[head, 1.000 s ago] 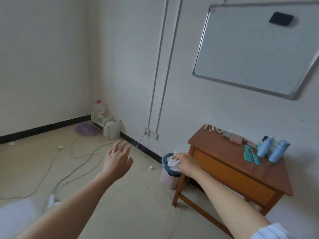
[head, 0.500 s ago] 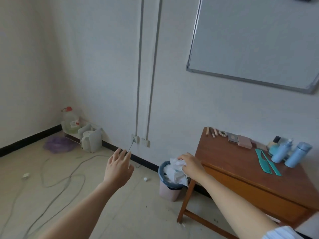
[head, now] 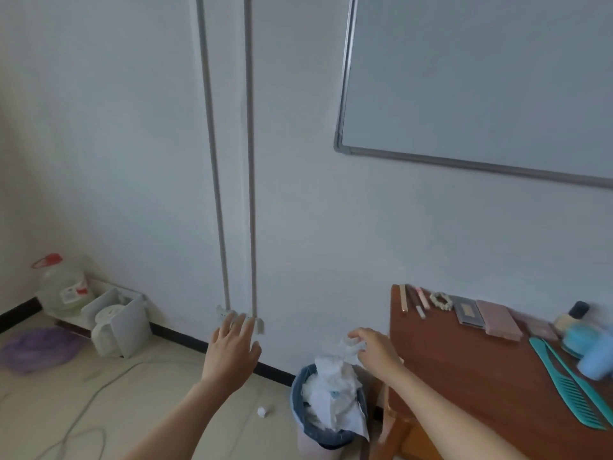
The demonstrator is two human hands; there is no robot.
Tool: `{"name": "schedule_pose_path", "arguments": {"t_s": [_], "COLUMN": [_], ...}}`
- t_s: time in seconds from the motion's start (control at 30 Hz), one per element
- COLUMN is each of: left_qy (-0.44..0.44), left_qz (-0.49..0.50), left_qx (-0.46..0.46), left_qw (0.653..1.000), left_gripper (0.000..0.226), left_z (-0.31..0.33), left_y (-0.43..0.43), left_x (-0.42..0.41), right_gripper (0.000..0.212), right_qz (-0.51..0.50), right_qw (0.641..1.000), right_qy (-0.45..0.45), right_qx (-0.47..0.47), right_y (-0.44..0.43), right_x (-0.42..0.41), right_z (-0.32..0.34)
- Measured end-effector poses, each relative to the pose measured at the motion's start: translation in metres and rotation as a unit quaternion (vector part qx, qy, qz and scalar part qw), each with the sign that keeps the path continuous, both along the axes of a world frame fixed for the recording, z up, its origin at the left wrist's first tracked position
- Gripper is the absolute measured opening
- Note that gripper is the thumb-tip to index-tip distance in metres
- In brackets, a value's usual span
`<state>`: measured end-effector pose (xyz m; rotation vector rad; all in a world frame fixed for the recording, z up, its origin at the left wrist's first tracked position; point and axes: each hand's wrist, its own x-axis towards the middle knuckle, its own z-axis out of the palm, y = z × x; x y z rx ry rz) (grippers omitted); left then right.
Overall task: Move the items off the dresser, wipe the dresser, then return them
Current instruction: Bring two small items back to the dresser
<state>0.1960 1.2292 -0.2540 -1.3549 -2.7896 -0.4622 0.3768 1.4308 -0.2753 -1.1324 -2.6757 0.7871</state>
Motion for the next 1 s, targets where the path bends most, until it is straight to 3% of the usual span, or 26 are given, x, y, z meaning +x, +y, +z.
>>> {"name": "schedule_pose_path", "arguments": {"t_s": [0.17, 0.33, 0.57, 0.8, 1.0], "left_qy": [-0.033, -0.033, -0.022, -0.021, -0.085], "left_qz": [-0.019, -0.046, -0.142, -0.241, -0.308], "left_qx": [-0.014, -0.085, -0.121, -0.128, -0.106], "left_qw": [0.999, 0.995, 0.982, 0.962, 0.942], "left_gripper": [0.047, 0.052, 0.053, 0.051, 0.036], "left_z": [-0.025, -0.054, -0.059, -0.070, -0.072], "left_y": [0.055, 0.121, 0.232, 0.299, 0.331], "left_x": [-0.044, -0.107, -0.172, -0.166, -0.132], "right_gripper": [0.040, 0.041, 0.045, 0.039, 0.027], "right_qz": [-0.017, -0.063, -0.122, -0.224, -0.284], "right_qw": [0.998, 0.996, 0.985, 0.969, 0.956], "right_qy": [-0.057, -0.062, -0.098, -0.075, -0.074], "right_qx": [0.001, -0.031, -0.074, -0.071, -0.026], "right_y": [0.042, 0.089, 0.155, 0.182, 0.174], "right_x": [-0.041, -0.089, -0.126, -0.107, -0.068], "right_z": [-0.029, -0.059, -0.069, -0.049, -0.026]}}
